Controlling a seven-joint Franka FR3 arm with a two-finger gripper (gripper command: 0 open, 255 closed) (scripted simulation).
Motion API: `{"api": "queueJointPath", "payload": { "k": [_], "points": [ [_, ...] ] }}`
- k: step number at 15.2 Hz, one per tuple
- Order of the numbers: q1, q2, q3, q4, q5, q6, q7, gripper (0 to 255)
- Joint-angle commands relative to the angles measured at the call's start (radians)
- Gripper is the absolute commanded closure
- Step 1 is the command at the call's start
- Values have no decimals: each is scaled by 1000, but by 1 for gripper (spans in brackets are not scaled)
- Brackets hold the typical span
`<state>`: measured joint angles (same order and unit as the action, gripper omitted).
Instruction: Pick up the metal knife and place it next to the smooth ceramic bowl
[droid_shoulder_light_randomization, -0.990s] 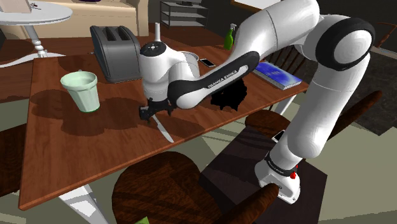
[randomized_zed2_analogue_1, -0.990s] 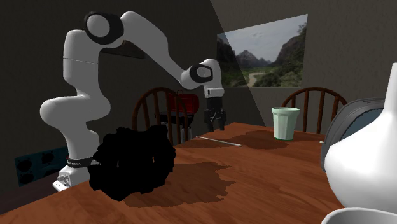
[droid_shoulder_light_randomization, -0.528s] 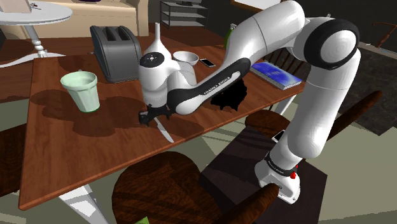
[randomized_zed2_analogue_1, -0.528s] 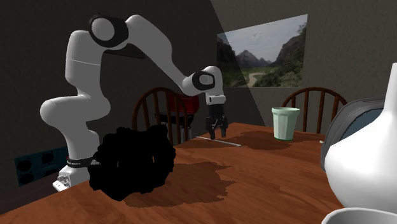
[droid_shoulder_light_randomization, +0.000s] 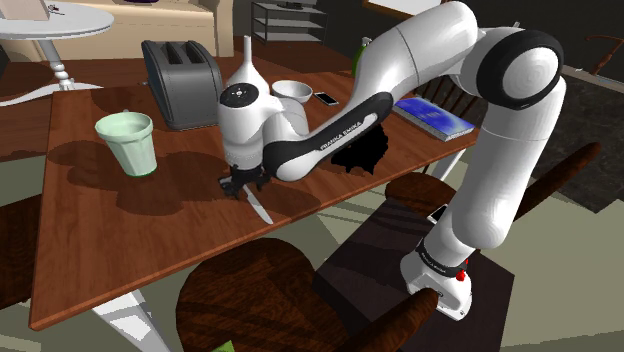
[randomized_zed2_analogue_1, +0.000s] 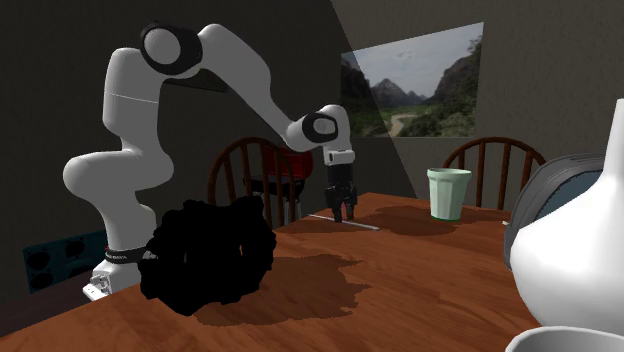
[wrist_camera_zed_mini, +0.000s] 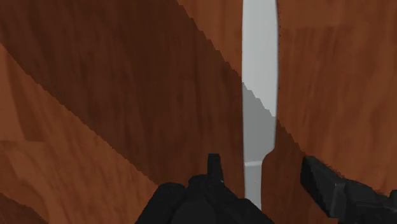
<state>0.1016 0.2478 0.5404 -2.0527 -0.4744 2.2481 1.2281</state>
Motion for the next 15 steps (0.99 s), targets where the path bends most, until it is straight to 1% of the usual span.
{"api": "queueJointPath", "payload": {
  "k": [1, 9, 15],
  "points": [
    [-1, 2, -2, -2, 0, -4, 0, 255],
    [-1, 2, -1, -3, -1, -4, 0, 255],
    [-12, -47, 14, 22, 49, -62, -44, 255]
  ]
}}
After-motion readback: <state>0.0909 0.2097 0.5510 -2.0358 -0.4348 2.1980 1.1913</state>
